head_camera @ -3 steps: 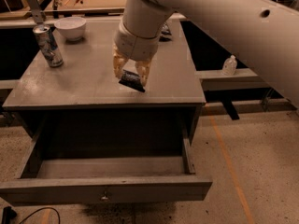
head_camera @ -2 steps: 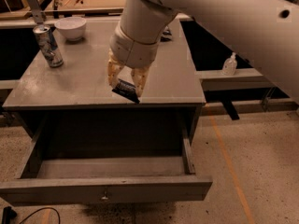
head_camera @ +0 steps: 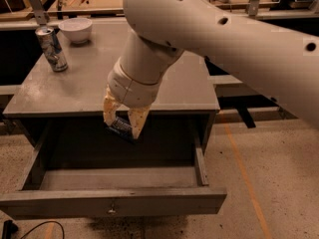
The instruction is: Place rxbar blueberry into top drawer
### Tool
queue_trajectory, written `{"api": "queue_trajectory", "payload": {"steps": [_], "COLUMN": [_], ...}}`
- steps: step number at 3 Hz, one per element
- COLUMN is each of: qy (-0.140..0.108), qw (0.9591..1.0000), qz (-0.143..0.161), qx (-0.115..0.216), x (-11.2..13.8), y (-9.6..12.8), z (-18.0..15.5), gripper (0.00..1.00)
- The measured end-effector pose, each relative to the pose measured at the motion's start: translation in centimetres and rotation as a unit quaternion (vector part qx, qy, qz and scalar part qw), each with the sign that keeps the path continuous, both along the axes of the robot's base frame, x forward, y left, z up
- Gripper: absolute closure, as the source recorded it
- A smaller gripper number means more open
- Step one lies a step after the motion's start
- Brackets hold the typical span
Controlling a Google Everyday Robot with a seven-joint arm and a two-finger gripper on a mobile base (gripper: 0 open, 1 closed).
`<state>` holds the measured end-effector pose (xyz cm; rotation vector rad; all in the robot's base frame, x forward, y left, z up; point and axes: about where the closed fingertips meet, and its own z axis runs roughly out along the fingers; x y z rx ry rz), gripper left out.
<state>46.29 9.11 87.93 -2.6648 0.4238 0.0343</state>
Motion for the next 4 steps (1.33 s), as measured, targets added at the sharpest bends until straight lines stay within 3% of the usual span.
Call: {"api": "queue_trajectory", "payload": {"steps": [1,2,3,4], "qy": [0.000,0.023,0.028,0.018], "qw": [1.0000,0.9997,0.9994,0.9994], "qz": [0.000,-0.003,-0.018,-0.027], "qx": [0.000,0.005,-0.007,-0.011], "x": [0.0,-0.6,-0.3,0.6], "y": [0.0,0.1,-0.3,-0.5], "z": [0.0,-4.7,-8.6,-10.9], "gripper": [1.00,1.00,1.00,0.82]}}
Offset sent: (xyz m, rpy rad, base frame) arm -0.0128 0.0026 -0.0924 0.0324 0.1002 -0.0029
